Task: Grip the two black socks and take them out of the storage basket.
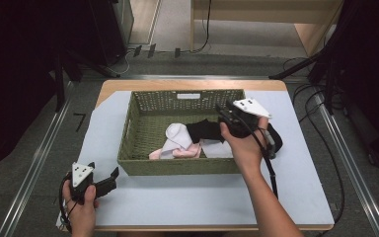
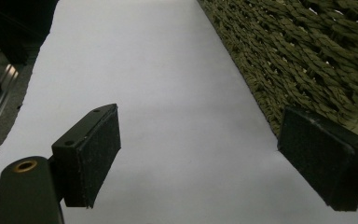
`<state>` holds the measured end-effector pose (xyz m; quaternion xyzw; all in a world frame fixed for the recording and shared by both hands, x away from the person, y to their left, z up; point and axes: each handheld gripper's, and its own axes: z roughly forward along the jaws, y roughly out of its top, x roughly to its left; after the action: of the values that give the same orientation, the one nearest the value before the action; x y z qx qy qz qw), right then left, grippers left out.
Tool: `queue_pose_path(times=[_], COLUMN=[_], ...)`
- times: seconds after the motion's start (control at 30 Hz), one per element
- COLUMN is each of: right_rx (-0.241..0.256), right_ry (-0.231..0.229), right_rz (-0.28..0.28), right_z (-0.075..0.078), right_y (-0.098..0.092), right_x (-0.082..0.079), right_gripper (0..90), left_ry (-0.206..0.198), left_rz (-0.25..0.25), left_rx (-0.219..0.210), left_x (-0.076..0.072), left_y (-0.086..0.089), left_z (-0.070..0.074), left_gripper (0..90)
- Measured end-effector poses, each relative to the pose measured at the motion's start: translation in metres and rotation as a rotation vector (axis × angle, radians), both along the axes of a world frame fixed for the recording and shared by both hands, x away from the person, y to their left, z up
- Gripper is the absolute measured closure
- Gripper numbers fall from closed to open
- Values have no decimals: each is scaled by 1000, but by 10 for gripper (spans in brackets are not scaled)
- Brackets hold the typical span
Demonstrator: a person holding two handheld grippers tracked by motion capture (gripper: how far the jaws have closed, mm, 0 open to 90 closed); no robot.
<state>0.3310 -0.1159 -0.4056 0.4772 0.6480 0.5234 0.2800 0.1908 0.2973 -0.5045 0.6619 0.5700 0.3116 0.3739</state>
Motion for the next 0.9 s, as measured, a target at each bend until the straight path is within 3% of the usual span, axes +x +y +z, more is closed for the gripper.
queue_pose_path(times=[0.13,0.17,0.23,0.27,0.3,0.33,0.37,0.4,0.47,0.53,0.63,0.7,0.73,0.9], right_rx=[-26,-91,-110,-111,-82,-82,-78,-111,-124,-180,-223,-229,-235,-335], right_ry=[101,140,167,206,270,270,301,333,337,347,406,417,444,470], right_rz=[56,69,83,106,147,147,153,165,169,169,197,208,214,182], right_z=[-14,-20,-22,-24,-29,-29,-32,-36,-38,-42,-50,-51,-54,-62], right_y=[21,29,31,34,36,36,37,41,44,51,58,59,60,62], right_x=[15,21,23,26,29,29,31,31,31,30,31,32,33,38], right_gripper=[569,539,518,503,490,490,482,471,465,455,406,392,387,423], left_ry=[0,-1,0,1,3,2,0,1,-1,-1,-4,-3,-3,-4], left_rz=[0,0,-1,0,-1,-2,-4,-4,-1,-3,-2,-1,0,-2], left_rx=[0,-1,1,2,4,5,7,8,9,8,9,10,11,13], left_x=[0,0,0,0,0,0,0,0,0,-1,-1,0,0,-1], left_y=[0,0,0,0,0,-1,-1,-1,-1,-1,-1,-1,-1,-2], left_z=[0,0,0,0,0,0,0,0,0,0,0,0,0,0], left_gripper=[142,142,142,142,142,142,142,142,142,143,143,143,144,143])
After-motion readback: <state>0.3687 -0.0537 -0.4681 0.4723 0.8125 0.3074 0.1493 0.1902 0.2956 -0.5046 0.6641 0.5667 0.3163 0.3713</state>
